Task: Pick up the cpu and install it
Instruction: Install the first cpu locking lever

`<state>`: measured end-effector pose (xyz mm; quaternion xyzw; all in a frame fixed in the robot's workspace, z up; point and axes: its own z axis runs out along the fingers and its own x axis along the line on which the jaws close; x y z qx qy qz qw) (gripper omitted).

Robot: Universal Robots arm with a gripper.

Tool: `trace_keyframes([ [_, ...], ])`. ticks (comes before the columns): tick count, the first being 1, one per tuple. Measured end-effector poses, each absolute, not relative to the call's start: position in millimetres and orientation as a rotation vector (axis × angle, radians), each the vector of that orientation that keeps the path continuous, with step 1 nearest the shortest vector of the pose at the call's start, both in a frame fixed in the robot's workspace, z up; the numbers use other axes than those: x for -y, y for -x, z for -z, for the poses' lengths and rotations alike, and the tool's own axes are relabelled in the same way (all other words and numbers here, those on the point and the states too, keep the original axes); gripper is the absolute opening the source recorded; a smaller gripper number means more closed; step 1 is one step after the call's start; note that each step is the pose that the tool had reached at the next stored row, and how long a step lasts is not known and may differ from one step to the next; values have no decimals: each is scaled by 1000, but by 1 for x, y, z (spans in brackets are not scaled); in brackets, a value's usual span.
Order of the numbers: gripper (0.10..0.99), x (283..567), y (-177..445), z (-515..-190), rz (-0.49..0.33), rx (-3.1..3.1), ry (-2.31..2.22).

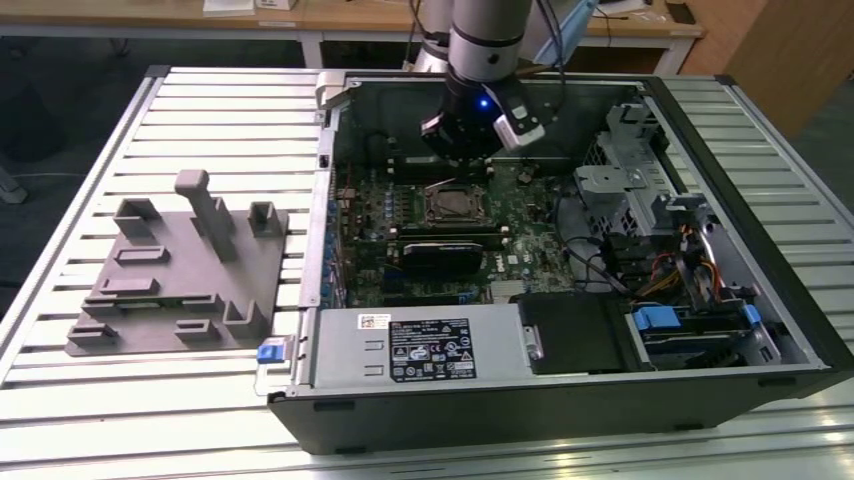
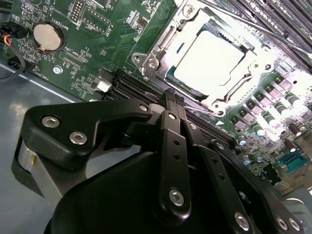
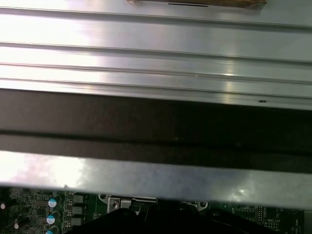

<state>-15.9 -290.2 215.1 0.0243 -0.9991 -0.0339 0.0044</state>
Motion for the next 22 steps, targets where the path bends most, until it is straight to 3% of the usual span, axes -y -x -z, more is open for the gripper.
trace_keyframes([
  [22,106,290,12,-201,106,3128,-76],
])
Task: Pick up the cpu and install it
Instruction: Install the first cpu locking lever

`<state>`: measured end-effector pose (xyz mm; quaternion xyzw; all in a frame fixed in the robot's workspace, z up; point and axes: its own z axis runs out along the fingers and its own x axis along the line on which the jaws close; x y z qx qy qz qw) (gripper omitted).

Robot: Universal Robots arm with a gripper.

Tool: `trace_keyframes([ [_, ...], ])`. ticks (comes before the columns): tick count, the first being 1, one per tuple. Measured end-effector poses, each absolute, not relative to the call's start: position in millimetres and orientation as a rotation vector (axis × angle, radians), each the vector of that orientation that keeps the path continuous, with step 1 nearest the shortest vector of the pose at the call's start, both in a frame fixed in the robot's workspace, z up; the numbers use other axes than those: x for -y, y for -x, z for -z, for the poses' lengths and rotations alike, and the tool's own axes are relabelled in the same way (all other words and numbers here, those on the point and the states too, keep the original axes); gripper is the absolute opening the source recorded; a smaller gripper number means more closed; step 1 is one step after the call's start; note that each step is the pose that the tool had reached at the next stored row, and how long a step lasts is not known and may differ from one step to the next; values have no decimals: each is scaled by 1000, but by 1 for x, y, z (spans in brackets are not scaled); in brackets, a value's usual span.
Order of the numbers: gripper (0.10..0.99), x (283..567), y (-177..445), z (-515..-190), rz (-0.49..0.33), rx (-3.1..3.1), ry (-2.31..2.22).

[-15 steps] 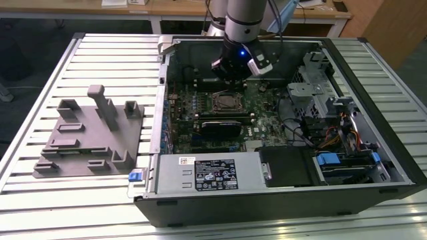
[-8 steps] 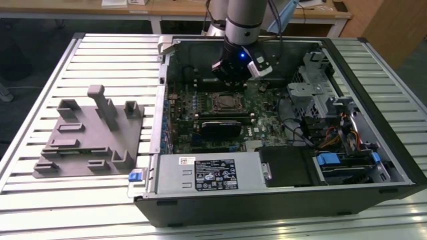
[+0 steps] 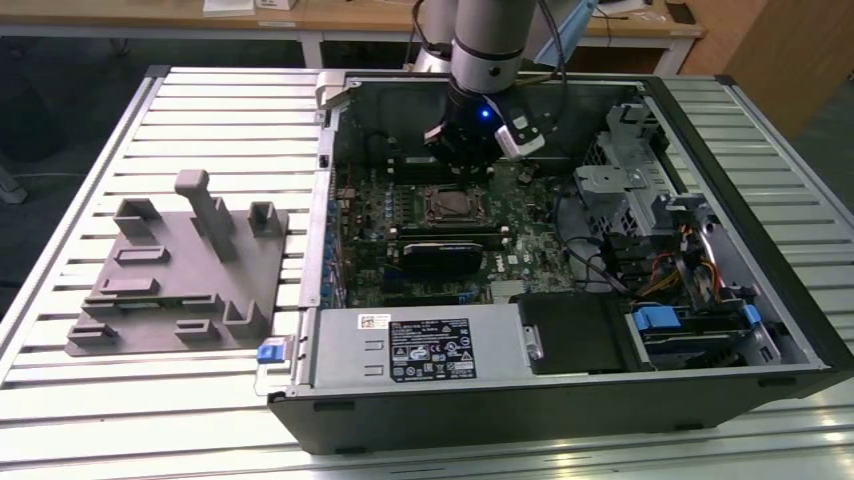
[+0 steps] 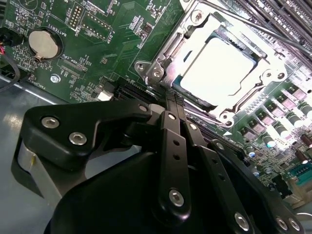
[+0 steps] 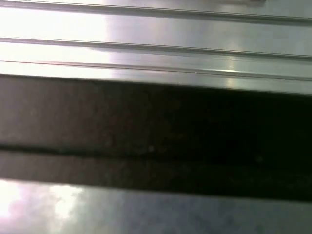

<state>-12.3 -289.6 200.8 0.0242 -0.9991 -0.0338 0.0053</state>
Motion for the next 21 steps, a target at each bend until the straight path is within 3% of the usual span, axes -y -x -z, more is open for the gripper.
trace_keyframes([
  [21,106,289,12,-200,88,3129,-76],
])
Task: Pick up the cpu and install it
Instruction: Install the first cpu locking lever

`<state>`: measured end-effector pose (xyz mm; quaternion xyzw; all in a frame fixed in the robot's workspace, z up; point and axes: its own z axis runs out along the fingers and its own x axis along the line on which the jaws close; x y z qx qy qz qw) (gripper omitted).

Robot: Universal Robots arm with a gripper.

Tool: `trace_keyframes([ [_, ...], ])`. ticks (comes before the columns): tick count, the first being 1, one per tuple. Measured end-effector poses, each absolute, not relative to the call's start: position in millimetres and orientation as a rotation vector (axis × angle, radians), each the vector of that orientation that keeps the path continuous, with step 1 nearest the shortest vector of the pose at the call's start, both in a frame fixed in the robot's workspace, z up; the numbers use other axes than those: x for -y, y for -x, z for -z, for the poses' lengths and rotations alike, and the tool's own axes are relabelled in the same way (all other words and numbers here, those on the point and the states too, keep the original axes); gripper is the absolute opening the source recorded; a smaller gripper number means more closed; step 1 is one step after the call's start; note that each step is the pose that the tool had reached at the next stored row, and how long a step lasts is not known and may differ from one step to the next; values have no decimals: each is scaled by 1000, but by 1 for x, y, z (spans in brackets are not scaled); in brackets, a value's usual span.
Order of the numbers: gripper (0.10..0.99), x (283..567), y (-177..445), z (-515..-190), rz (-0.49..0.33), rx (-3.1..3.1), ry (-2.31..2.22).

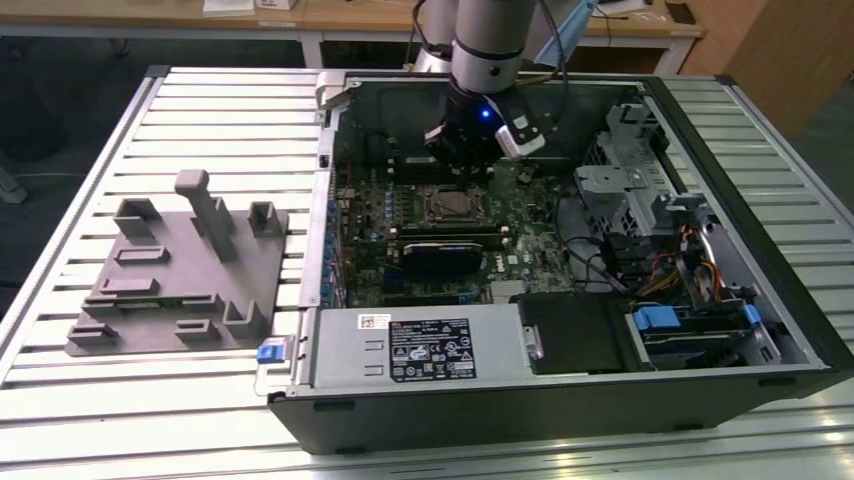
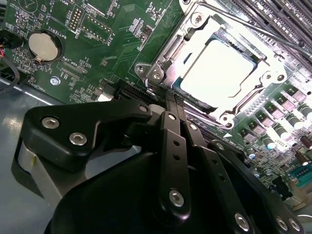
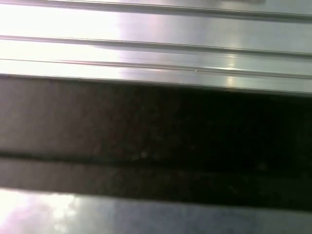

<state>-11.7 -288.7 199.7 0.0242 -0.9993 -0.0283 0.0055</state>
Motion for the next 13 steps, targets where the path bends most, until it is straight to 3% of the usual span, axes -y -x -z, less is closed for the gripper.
trace_keyframes([
  [13,106,287,11,-200,85,3129,-76],
])
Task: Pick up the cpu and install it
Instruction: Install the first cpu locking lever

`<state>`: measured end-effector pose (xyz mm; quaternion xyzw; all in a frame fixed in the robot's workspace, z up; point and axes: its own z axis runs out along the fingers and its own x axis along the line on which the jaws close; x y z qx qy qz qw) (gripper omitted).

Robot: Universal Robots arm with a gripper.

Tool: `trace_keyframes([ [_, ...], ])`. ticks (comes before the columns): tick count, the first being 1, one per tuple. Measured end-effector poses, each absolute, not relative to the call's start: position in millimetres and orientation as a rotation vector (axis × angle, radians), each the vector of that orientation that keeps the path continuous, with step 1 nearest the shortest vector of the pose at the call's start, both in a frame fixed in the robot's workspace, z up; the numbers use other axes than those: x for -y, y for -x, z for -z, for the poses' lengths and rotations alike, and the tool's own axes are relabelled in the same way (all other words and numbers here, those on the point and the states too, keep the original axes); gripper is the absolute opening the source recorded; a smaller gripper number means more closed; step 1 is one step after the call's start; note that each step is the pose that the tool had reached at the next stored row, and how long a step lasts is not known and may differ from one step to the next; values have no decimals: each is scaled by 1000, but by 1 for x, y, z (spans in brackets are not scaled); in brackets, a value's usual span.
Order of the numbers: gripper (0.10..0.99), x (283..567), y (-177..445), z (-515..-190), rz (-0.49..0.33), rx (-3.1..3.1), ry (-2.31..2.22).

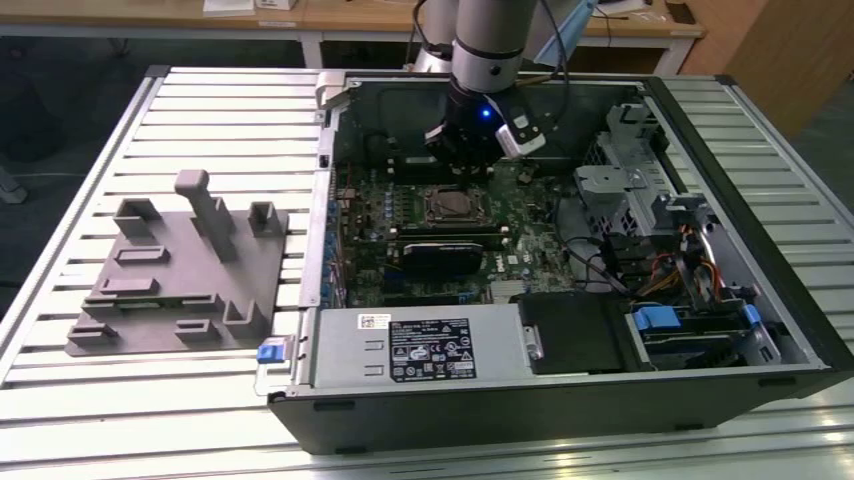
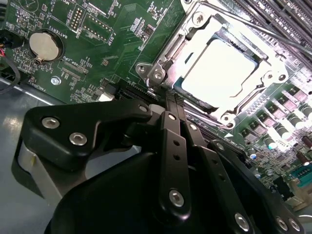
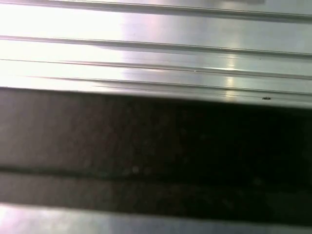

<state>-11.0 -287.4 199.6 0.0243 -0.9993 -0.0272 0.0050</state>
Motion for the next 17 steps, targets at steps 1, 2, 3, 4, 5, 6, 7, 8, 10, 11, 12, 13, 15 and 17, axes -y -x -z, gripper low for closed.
trace_keyframes([
  [1,106,287,11,-200,85,3129,-76],
  [2,106,288,11,-200,84,3129,-76],
  [3,106,288,11,-200,82,3129,-76],
  [4,106,288,11,-200,80,3129,-76],
  [5,106,288,11,-200,80,3129,-76],
  [6,106,288,11,-200,80,3129,-76],
  [7,106,288,11,-200,79,3129,-76],
  [8,106,288,11,-200,80,3129,-76],
  [10,106,288,11,-200,80,3129,-76],
  [11,106,288,11,-200,79,3129,-76],
  [12,106,288,11,-200,79,3129,-76],
  [13,106,288,11,-200,78,3129,-76],
  [15,106,288,11,-200,76,3129,-76],
  [17,106,288,11,-200,73,3129,-76],
])
